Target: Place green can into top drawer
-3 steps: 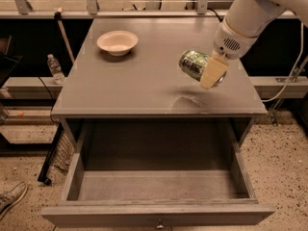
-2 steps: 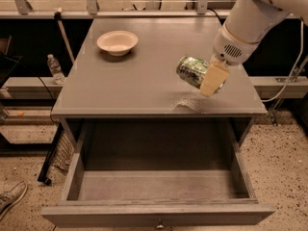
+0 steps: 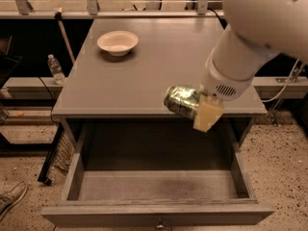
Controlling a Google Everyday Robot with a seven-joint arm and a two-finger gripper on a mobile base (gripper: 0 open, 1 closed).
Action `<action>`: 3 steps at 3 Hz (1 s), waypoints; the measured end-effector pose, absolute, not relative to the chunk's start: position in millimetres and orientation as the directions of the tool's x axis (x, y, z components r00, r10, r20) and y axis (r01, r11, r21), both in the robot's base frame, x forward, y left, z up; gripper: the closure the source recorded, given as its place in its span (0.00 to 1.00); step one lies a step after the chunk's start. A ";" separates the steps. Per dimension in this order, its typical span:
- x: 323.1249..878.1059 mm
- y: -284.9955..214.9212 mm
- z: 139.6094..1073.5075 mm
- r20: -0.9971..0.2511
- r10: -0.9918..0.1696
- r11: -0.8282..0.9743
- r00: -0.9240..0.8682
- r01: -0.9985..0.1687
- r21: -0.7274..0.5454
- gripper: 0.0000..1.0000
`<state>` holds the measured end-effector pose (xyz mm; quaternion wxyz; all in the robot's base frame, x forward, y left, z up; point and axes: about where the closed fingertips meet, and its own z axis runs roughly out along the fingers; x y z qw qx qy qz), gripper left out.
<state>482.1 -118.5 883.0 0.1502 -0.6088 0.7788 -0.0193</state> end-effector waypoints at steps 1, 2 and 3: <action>441.1 -95.7 836.4 -0.108 -0.984 0.159 -0.141 -0.971 -0.178 1.00; 441.1 -95.7 836.4 -0.108 -0.984 0.159 -0.141 -0.971 -0.178 1.00; 441.4 -96.5 818.9 -0.128 -0.979 0.175 -0.157 -0.973 -0.148 1.00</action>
Offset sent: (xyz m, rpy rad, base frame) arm -0.0324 0.0211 -0.0350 -0.0767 0.0363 0.0705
